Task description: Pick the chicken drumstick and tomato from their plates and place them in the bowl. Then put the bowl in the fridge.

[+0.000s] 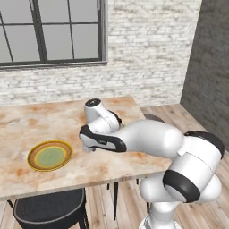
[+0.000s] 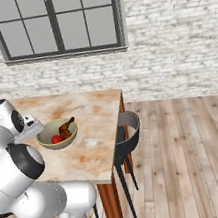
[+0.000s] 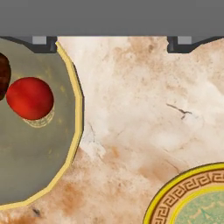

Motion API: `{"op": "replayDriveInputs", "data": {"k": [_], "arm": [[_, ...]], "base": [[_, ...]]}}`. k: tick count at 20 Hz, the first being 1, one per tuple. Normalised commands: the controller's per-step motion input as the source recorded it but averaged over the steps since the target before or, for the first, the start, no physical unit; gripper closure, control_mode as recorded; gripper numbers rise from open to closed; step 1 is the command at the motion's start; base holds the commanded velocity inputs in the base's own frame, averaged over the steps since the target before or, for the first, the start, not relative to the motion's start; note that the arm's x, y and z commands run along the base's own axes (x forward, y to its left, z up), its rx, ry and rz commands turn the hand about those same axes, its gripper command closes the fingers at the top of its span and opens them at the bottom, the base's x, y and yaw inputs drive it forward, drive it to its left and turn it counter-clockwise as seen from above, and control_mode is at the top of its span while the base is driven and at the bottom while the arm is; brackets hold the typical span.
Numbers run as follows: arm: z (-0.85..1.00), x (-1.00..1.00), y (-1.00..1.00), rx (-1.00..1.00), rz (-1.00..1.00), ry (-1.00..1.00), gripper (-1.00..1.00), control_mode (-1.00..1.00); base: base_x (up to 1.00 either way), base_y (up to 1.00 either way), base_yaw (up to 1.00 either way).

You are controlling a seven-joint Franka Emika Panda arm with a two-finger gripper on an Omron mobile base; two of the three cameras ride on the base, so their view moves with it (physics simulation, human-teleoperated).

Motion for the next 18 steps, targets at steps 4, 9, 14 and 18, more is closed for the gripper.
{"op": "replayDriveInputs", "data": {"k": [4,9,14,18], "arm": [[-0.02,0.19,-0.01,0.0,0.0,-0.01,-1.0,-1.0],[-0.14,0.3,-0.05,0.0,0.0,0.0,-1.0,-1.0],[-0.15,0.35,-0.03,0.0,0.06,0.0,-1.0,-1.0],[-0.21,0.15,0.0,-0.02,0.07,0.0,-1.0,-1.0]], "base": [[0.0,0.0,0.0],[0.0,0.0,0.0],[0.0,0.0,0.0],[0.0,0.0,0.0]]}}
